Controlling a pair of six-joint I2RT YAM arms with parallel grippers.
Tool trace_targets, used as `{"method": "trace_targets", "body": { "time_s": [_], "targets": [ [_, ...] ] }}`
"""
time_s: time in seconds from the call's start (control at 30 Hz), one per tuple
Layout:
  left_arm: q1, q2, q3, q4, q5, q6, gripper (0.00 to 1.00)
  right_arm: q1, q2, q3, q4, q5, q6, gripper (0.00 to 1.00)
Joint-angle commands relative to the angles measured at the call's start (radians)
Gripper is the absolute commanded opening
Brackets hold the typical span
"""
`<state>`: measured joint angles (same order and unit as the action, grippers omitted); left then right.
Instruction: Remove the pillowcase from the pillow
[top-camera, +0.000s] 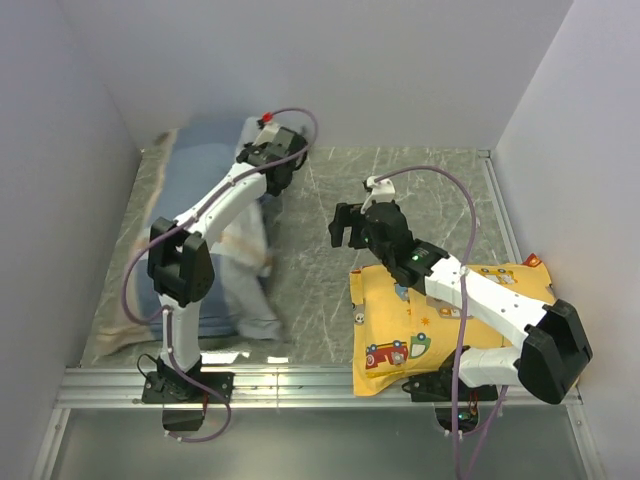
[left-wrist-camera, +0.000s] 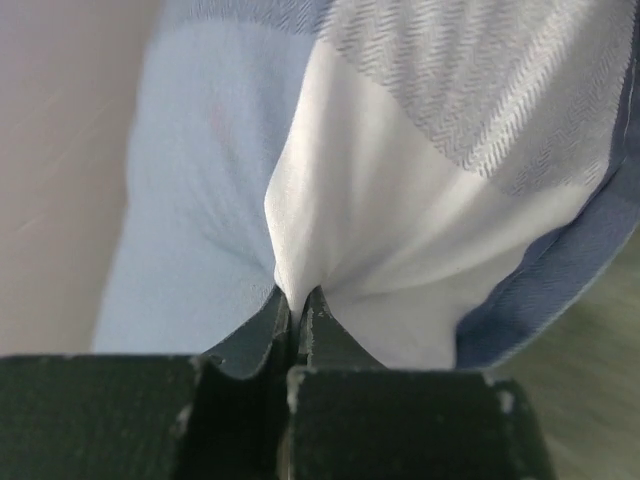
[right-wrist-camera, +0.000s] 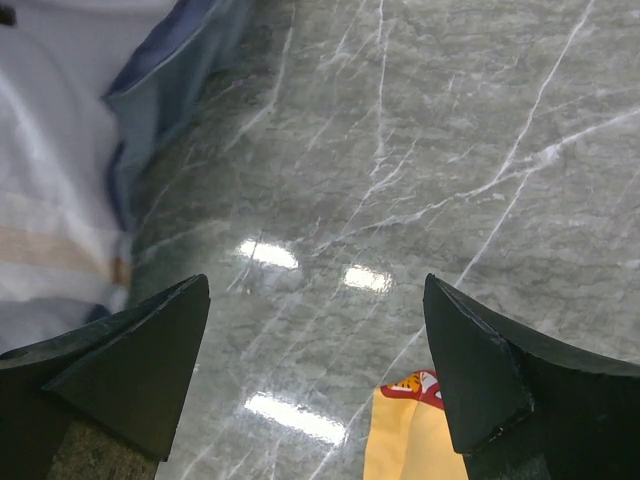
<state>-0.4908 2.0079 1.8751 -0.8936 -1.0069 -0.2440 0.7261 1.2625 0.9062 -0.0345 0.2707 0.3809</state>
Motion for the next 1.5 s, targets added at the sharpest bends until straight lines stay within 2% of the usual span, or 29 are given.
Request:
{"method": "trace_targets", "body": {
  "time_s": [0.0, 0.27, 0.43, 0.7, 0.8, 0.83, 0.9, 0.93, 1.0, 1.07, 1.1, 1.13, 1.23, 1.4, 1.47],
  "targets": [
    [-0.115, -0.184, 0.162, 0.028, 0.140, 0.054, 0.00, -0.001, 0.006, 0.066, 0.031, 0.005, -0.013, 0.94],
    [-0.124, -0.359, 0.035, 0.145, 0.356, 0.031, 0.01, -0.027, 0.090, 0.172, 0.084, 0.079, -0.057, 0.95],
    [-0.124, -0.439, -0.051, 0.232, 0.531, 0.018, 0.01, -0.120, 0.161, 0.221, 0.131, -0.010, -0.019, 0.95],
    [-0.124, -0.501, -0.045, 0.257, 0.637, 0.035, 0.01, -0.132, 0.201, 0.152, 0.271, -0.054, -0.050, 0.95],
    [-0.124, -0.526, -0.051, 0.277, 0.675, 0.040, 0.00, -0.131, 0.206, 0.129, 0.304, -0.079, -0.062, 0.86],
    [-0.123, -0.532, -0.054, 0.280, 0.686, 0.041, 0.00, -0.132, 0.209, 0.129, 0.309, -0.087, -0.065, 0.75],
    [-0.124, -0.547, -0.059, 0.289, 0.700, 0.048, 0.01, -0.132, 0.216, 0.135, 0.312, -0.114, -0.074, 0.61],
    [-0.124, -0.554, -0.067, 0.294, 0.703, 0.054, 0.01, -0.132, 0.219, 0.144, 0.311, -0.123, -0.074, 0.47],
    [-0.124, -0.569, -0.071, 0.301, 0.708, 0.058, 0.00, -0.132, 0.222, 0.146, 0.312, -0.139, -0.070, 0.36],
    [-0.124, -0.575, -0.067, 0.300, 0.706, 0.060, 0.00, -0.131, 0.224, 0.146, 0.317, -0.145, -0.073, 0.37],
    [-0.124, -0.575, -0.061, 0.298, 0.706, 0.061, 0.01, -0.132, 0.221, 0.143, 0.321, -0.160, -0.074, 0.42],
    [-0.124, -0.575, -0.056, 0.288, 0.699, 0.063, 0.00, -0.132, 0.210, 0.128, 0.330, -0.168, -0.077, 0.53],
    [-0.124, -0.571, -0.041, 0.275, 0.694, 0.064, 0.00, -0.131, 0.195, 0.080, 0.387, -0.186, -0.079, 0.66],
    [-0.123, -0.580, -0.034, 0.277, 0.703, 0.060, 0.00, -0.132, 0.195, 0.019, 0.490, -0.226, -0.057, 0.67],
    [-0.123, -0.584, -0.034, 0.280, 0.712, 0.060, 0.00, -0.132, 0.209, -0.010, 0.554, -0.241, -0.040, 0.65]
  ]
}}
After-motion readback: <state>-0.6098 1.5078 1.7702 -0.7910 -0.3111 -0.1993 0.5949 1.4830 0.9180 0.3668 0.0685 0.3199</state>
